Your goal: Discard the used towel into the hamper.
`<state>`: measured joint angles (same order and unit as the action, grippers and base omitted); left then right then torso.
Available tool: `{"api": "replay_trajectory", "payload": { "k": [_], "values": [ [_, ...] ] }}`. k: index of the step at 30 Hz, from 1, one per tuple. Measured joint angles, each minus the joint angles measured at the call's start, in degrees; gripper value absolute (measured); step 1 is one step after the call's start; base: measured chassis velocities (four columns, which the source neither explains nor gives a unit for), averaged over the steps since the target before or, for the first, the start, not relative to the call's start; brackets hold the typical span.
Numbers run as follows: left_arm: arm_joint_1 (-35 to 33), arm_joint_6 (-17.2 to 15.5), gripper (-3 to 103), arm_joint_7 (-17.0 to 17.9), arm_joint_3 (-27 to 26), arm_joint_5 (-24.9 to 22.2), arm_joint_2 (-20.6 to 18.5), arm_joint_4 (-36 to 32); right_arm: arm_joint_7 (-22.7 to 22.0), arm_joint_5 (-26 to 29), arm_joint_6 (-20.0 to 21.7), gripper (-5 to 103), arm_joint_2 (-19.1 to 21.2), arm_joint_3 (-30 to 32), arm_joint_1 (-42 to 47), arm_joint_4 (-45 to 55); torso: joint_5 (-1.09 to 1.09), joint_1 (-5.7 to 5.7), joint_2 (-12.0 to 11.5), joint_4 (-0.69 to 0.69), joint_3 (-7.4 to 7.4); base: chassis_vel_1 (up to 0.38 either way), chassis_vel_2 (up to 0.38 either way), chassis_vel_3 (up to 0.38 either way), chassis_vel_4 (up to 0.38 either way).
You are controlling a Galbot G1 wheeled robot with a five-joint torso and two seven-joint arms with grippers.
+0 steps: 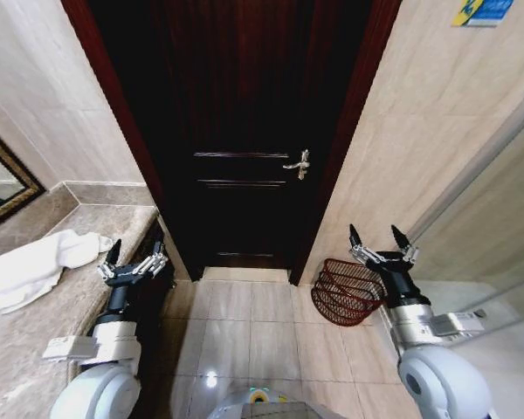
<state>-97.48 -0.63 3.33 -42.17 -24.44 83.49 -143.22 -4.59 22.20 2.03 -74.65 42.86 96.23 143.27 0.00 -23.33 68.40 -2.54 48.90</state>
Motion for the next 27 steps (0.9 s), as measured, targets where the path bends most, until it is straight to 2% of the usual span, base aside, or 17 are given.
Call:
{"api": "replay_trajectory", "payload": {
  "k": [14,27],
  "values": [
    [-0.61,0.03,100,0.84,0.22,0.12,2.00,-0.02,0.16,0.61,-0.51,100,1.01,0.01,-0.14,-0.10,0.00,-0.03,0.00,-0.01,0.01,0.017,0.029,0.027,0.022],
    [-0.78,0.24,102,1.61,-1.04,-0.06,2.13,-0.05,0.06,1.41,-1.01,100,1.48,0.06,-0.33,-0.92,0.00,-0.02,0.00,-0.01,0.00,0.101,0.091,0.083,0.093]
  ]
}}
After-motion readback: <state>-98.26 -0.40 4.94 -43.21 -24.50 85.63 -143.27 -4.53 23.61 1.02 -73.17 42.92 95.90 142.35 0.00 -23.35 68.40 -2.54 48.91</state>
